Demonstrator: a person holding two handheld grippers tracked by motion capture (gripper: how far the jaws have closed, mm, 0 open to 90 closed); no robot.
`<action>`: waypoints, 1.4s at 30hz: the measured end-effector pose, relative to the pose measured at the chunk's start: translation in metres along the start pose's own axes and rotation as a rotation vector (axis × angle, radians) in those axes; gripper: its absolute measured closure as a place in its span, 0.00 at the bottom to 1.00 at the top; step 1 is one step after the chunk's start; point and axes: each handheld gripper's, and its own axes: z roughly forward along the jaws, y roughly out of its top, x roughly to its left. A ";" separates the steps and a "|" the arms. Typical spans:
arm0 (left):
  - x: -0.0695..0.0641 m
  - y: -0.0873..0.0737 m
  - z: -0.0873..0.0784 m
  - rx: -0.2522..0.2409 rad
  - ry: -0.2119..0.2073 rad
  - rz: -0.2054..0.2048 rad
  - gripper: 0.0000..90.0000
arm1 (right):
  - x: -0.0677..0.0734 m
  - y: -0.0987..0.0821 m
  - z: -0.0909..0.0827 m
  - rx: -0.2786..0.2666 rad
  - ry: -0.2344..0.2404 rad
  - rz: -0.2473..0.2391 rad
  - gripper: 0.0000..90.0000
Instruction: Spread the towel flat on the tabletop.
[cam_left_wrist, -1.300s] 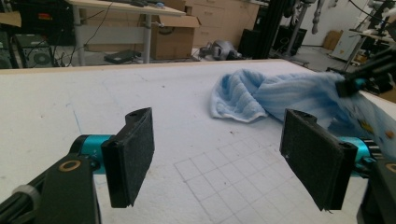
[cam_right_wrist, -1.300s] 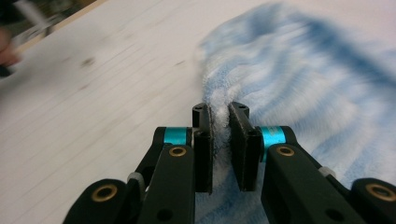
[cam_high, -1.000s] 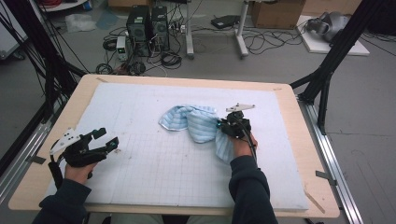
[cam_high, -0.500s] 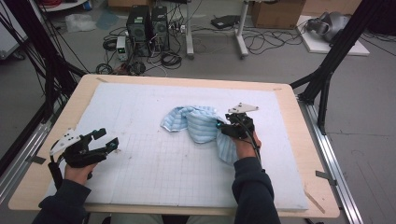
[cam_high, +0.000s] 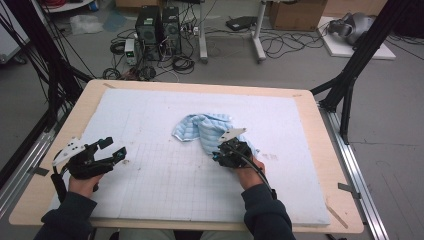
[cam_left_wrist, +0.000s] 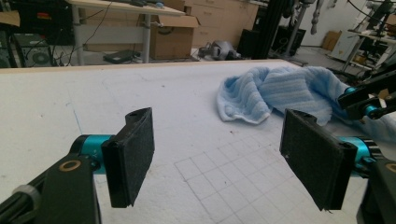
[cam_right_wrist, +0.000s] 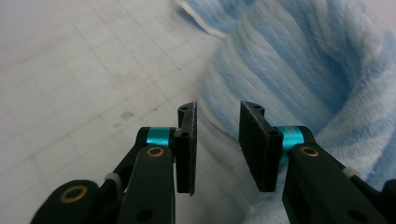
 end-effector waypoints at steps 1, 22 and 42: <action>0.001 0.000 0.000 -0.003 0.001 -0.002 0.29 | -0.003 -0.001 0.001 0.012 -0.009 0.013 0.75; 0.002 0.000 0.001 -0.008 0.004 -0.010 0.29 | -0.006 -0.007 -0.017 -0.006 -0.043 -0.016 0.83; 0.002 0.001 0.001 -0.011 0.002 -0.011 0.29 | -0.018 -0.014 -0.012 0.065 -0.151 -0.027 0.80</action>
